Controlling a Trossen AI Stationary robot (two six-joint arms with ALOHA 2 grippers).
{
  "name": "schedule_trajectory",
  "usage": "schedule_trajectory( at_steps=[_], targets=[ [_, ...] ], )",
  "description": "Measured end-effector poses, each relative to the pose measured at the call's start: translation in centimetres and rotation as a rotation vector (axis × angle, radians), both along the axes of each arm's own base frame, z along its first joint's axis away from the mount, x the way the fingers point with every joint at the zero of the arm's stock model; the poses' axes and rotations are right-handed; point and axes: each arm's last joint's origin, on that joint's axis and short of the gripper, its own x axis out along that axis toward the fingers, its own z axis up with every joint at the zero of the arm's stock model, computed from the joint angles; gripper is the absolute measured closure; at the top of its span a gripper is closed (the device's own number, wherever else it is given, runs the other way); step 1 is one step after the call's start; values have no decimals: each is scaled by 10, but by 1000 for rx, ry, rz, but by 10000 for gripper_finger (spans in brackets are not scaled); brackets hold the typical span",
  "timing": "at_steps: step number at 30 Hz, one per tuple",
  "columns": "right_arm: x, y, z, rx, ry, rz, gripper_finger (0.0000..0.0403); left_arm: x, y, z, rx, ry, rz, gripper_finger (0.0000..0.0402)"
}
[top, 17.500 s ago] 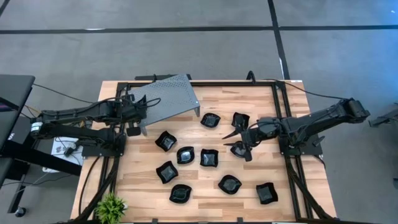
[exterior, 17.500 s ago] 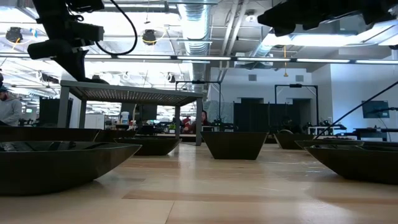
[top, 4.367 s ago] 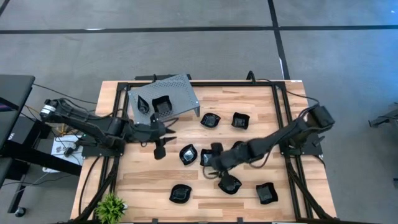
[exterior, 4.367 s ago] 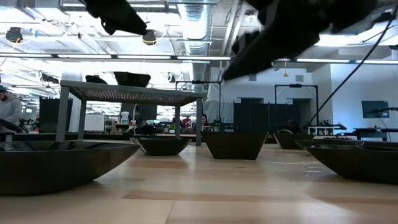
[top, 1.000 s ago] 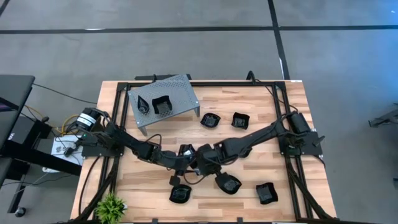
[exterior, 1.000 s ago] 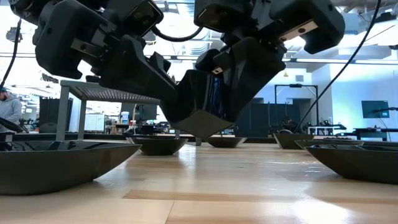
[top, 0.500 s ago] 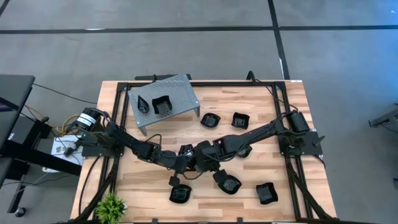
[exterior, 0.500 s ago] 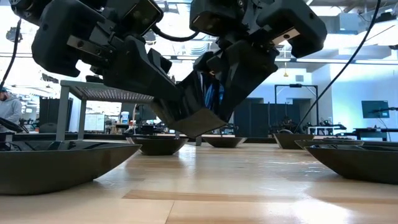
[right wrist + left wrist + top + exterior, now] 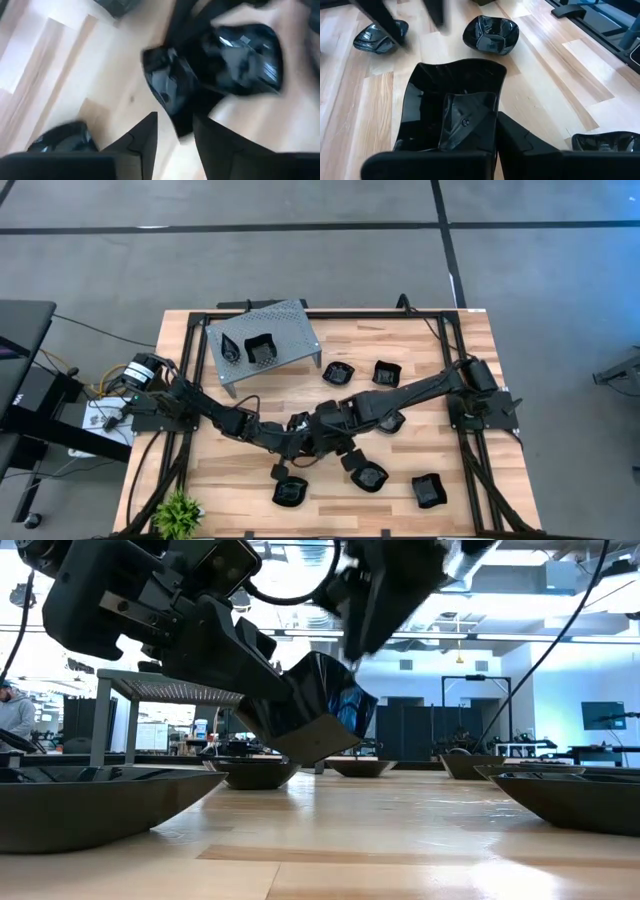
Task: Pick & Place Mini shaped plates
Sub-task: Stack the black distorted square plate on top of the black distorted square plate on the shelf
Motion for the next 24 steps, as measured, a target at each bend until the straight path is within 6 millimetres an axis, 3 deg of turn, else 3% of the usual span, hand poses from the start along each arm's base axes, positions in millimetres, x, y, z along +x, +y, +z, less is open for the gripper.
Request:
schedule_trajectory(
  at_steps=[5,10,13,17,21,24],
  targets=[
    [-23,-6,55,-131,116,-87,282,3,1,5,13,-41,66,393],
    [-72,-12,107,-116,-45,-75,284,9,2,31,22,-108,170,393],
    [-112,-17,122,-64,-202,-62,284,4,8,54,93,-83,240,393],
    [-154,-29,108,52,-547,-77,284,-15,27,96,205,-74,392,394],
    [-174,-37,64,144,-905,-80,284,-42,59,137,186,-124,529,391],
    [-185,-43,31,155,-1039,-84,284,-65,87,155,140,-116,641,394]
  ],
)
